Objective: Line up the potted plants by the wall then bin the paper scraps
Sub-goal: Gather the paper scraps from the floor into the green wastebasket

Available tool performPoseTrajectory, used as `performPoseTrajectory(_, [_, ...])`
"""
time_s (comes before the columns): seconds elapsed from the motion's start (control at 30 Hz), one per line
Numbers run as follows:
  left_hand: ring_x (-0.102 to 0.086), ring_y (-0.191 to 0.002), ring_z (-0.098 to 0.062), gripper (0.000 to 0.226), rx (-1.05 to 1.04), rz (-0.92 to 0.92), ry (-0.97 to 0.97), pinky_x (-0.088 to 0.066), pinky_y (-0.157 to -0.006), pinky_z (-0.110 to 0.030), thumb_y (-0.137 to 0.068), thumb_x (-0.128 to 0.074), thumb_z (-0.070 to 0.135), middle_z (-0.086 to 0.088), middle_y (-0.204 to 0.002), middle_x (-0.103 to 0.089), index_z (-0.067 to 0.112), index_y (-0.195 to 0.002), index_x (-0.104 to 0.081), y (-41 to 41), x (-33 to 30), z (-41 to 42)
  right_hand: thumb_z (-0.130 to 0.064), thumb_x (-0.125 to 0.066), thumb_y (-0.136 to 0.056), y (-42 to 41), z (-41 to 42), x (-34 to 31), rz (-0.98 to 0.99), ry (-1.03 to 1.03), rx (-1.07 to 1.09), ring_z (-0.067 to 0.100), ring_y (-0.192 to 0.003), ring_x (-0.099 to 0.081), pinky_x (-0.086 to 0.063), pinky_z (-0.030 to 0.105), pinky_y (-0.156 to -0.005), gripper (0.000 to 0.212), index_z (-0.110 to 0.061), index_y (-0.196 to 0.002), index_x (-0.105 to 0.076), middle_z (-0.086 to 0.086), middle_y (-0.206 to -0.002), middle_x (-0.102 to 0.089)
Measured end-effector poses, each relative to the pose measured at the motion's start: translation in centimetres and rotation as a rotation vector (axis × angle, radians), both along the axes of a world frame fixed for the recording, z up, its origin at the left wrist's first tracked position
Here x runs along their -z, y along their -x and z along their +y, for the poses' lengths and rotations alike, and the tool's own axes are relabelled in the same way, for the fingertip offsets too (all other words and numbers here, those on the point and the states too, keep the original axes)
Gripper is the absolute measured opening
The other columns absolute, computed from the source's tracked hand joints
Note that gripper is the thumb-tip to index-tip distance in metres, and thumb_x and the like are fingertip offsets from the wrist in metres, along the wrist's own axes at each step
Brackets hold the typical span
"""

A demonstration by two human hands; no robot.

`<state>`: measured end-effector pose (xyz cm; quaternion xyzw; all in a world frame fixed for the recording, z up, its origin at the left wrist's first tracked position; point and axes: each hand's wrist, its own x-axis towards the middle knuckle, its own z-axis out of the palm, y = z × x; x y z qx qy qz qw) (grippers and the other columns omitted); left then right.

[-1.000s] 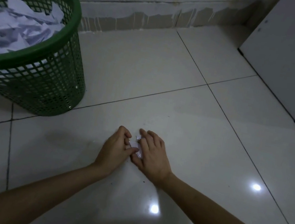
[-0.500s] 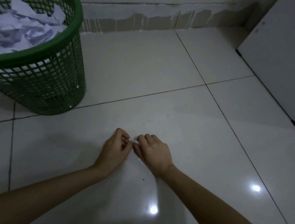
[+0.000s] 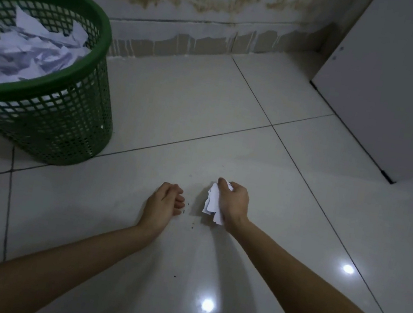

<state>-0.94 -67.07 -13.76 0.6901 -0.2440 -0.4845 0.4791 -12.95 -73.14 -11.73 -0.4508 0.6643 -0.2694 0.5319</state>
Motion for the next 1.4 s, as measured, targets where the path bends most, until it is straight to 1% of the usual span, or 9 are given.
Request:
performPoseTrajectory(0.1, [-0.049,-0.06,-0.013,0.028,0.037,0.055,-0.042,-0.043,-0.052,-0.017,-0.099,-0.037,0.012,-0.004,-0.069,-0.052,0.011,-0.074,-0.05,0.6,-0.7,0.5,-0.01,-0.047,-0.092,-0.1,0.8,0.5,-0.013,-0.028,0.038,0.011,-0.044,-0.053,-0.035,0.006,-0.032,0.031,-0.004,-0.063,-0.051,0.008,-0.06,-0.056])
performPoseTrajectory(0.23, [-0.049,-0.064,-0.011,0.022,0.502,-0.3,-0.029,-0.04,-0.061,-0.02,-0.096,-0.044,0.014,0.003,-0.07,-0.055,0.017,-0.075,-0.049,-1.3,-0.7,2.9,-0.013,-0.048,-0.087,-0.4,2.0,1.2,-0.007,-0.083,0.06,0.02,-0.053,-0.056,-0.04,0.012,-0.039,0.027,-0.004,-0.063,-0.055,0.009,-0.063,-0.061])
performPoseTrajectory(0.43, [-0.053,-0.063,0.002,0.008,0.853,-0.53,-0.028,-0.038,-0.058,-0.003,-0.094,-0.05,0.016,0.003,-0.079,-0.058,0.013,-0.09,-0.056,-3.6,-0.9,4.7,-0.021,-0.053,-0.084,-1.7,3.6,1.8,0.012,-0.112,0.034,0.033,-0.079,-0.066,-0.055,0.044,-0.075,0.023,-0.002,-0.073,-0.061,0.027,-0.087,-0.068])
performPoseTrajectory(0.53, [-0.052,-0.074,-0.007,0.013,1.184,-0.712,-0.048,-0.036,-0.062,-0.007,-0.089,-0.059,0.025,0.007,-0.082,-0.056,0.012,-0.092,-0.061,-4.6,-1.1,5.1,-0.029,-0.057,-0.072,-2.4,4.2,2.4,-0.002,-0.155,-0.033,0.036,-0.078,-0.067,-0.057,0.051,-0.073,0.027,-0.003,-0.066,-0.06,0.024,-0.082,-0.067])
performPoseTrajectory(0.7, [-0.05,-0.082,-0.013,0.036,1.582,-0.861,-0.038,-0.038,-0.067,-0.019,-0.072,-0.073,0.045,0.004,-0.083,-0.052,0.014,-0.084,-0.058,-5.2,-1.4,6.9,-0.013,-0.053,-0.083,-2.7,4.9,0.6,-0.093,-0.253,-0.087,0.024,-0.049,-0.056,-0.04,0.015,-0.034,0.019,0.002,-0.073,-0.054,0.017,-0.059,-0.061])
performPoseTrajectory(0.87, [-0.044,-0.1,-0.018,0.053,1.875,-0.928,0.082,-0.033,-0.071,-0.028,-0.068,-0.074,0.05,-0.006,-0.104,-0.048,0.013,-0.101,-0.055,-5.9,-1.1,9.6,-0.003,-0.049,-0.089,-2.3,4.7,0.2,-0.201,-0.329,-0.057,0.014,-0.025,-0.041,-0.041,0.014,-0.038,0.009,-0.003,-0.081,-0.05,0.003,-0.031,-0.049])
performPoseTrajectory(1.1, [-0.036,-0.079,-0.015,0.056,1.707,-0.995,0.591,-0.04,-0.055,-0.026,-0.062,-0.074,0.055,-0.006,-0.083,-0.052,0.018,-0.084,-0.038,-6.7,1.5,11.1,-0.01,-0.05,-0.088,-2.5,4.7,0.4,-0.085,-0.25,-0.129,0.016,-0.037,-0.055,-0.035,0.009,-0.033,0.014,-0.001,-0.078,-0.055,0.001,-0.037,-0.057])
performPoseTrajectory(1.27, [-0.047,-0.079,-0.015,0.039,1.448,-0.984,0.577,-0.038,-0.056,-0.024,-0.072,-0.069,0.043,-0.005,-0.085,-0.054,0.024,-0.092,-0.042,-6.1,1.6,9.6,-0.006,-0.05,-0.088,-2.5,4.3,0.4,-0.185,-0.298,-0.068,0.019,-0.034,-0.053,-0.047,0.02,-0.038,0.01,0.0,-0.082,-0.054,0.007,-0.038,-0.057])
performPoseTrajectory(1.4, [-0.043,-0.084,-0.01,0.027,1.209,-0.955,0.479,-0.048,-0.061,-0.028,-0.079,-0.054,0.041,-0.005,-0.089,-0.055,0.021,-0.096,-0.062,-6.5,1.9,8.4,-0.007,-0.052,-0.083,-2.7,3.8,0.6,-0.191,-0.302,0.011,0.026,-0.058,-0.046,-0.052,0.035,-0.054,0.002,-0.005,-0.082,-0.053,0.018,-0.069,-0.05])
